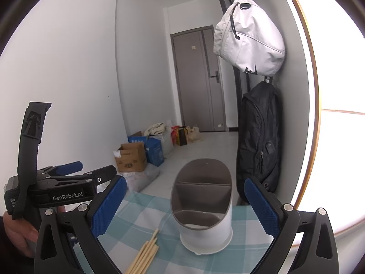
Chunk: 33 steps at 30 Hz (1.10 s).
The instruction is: Organize utensils
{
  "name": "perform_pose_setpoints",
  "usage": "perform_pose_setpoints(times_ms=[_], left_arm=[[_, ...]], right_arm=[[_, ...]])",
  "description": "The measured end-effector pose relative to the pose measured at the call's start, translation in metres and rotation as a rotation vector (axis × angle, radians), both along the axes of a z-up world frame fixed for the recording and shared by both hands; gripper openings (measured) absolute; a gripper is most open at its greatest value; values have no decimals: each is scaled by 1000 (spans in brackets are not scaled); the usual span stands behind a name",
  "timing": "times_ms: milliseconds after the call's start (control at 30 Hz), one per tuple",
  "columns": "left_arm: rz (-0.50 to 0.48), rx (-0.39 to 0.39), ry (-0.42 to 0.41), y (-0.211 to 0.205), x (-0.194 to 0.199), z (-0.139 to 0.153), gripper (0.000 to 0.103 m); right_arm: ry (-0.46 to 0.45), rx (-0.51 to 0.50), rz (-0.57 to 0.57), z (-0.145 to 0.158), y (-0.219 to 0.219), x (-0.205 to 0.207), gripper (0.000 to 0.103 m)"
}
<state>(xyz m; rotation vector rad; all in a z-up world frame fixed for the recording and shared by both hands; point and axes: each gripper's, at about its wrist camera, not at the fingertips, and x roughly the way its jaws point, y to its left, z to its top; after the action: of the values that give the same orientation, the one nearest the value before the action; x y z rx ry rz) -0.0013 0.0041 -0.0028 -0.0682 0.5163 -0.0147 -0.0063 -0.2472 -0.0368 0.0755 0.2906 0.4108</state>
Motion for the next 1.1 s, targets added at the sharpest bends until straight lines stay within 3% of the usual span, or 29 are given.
perform_pose_setpoints(times_ms=[1100], left_arm=[[4,-4,22,-4,3,-6,101]], right_arm=[[8,-12,-9,-2,1,1,103]])
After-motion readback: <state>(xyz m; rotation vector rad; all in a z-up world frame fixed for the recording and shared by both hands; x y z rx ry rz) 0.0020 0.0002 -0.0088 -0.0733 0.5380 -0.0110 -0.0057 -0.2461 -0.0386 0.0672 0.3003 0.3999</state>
